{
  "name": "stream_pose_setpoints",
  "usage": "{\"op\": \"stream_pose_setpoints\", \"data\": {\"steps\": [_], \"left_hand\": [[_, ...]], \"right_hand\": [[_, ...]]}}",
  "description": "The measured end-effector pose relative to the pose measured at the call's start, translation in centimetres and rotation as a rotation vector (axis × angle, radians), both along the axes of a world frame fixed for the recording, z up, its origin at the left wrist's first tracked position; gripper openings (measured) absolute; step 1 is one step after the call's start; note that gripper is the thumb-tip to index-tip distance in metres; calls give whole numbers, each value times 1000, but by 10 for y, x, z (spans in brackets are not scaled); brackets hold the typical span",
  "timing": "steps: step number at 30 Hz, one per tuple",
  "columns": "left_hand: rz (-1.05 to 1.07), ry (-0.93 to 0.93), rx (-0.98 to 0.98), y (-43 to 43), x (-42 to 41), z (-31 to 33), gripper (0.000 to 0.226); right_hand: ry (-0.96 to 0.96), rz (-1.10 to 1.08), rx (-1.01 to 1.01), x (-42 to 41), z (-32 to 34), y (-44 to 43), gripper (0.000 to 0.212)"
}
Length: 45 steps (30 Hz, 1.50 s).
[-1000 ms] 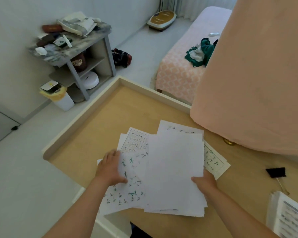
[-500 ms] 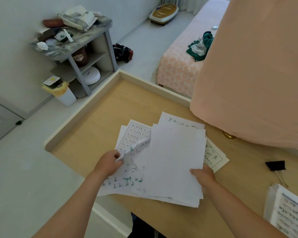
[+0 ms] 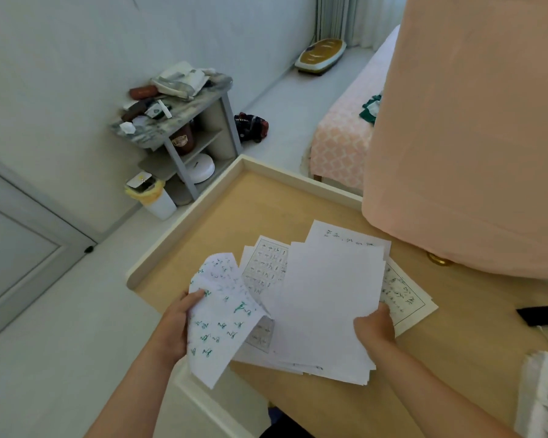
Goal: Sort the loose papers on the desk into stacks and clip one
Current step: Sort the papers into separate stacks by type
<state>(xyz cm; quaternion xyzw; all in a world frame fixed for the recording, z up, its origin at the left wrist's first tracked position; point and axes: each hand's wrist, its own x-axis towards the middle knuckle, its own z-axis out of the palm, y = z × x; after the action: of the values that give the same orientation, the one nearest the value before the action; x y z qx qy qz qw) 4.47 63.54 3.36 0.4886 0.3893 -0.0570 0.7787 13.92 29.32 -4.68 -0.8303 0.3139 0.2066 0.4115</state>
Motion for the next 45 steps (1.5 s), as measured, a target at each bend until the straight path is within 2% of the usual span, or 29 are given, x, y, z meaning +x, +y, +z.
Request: {"op": "stream_pose_setpoints", "data": {"steps": [2,3,4,5,7,8,9,10,13,16,19,23,25,28,30,33,35,37,39,41,45], "left_hand": [[-20,-24,-14,-12,5,12,38],[-25,-38,-22,-20,8,16,38],[-30,-63,-34,-29,11,20,38],[-34,-91,-38,-38,15,24,37],[-40,-119,0,-57,21,29,34],[-60,-111,59,-67,24,30,31],[-95,-90,137,-74,26,29,28],[-149,-65,216,-84,28,27,24],[-301,-2,384,-109,36,15,20],[-396,41,511,-122,49,4,38],[-429,45,661,-123,65,-12,42],[-591,125,830,-119,91,-34,23],[-731,187,940,-113,107,-50,48],[-879,312,1042,-108,125,-66,82],[-907,336,1024,-109,133,-72,89],[-952,229,994,-115,141,-80,89],[-968,195,963,-117,145,-82,89],[-935,200,913,-112,151,-87,85],[-852,210,766,-102,158,-90,74],[-856,207,649,-95,162,-89,62],[-927,181,495,-91,167,-89,45]], "right_hand": [[-153,145,-240,-5,14,5,76],[-251,203,-271,-8,20,9,73],[-282,223,-172,-10,33,15,62],[-209,198,43,-10,46,20,56],[164,68,608,-10,71,27,73],[284,42,804,-9,79,28,80],[325,53,922,-8,86,30,80],[298,66,947,-5,87,29,73],[75,54,733,2,82,16,26],[-77,66,429,15,60,-8,5],[-141,73,215,27,48,-33,8],[-166,91,64,38,33,-48,19],[-152,51,21,43,20,-43,25],[-128,-68,-29,47,3,-23,48],[-83,-160,-55,46,1,-8,58],[-25,-270,-20,45,-1,8,76],[-7,-310,24,46,-1,15,80],[27,-326,44,50,0,19,73],[61,-335,86,54,-1,21,59],[93,-337,143,56,0,25,46],[148,-181,159,48,-3,30,47]]}}
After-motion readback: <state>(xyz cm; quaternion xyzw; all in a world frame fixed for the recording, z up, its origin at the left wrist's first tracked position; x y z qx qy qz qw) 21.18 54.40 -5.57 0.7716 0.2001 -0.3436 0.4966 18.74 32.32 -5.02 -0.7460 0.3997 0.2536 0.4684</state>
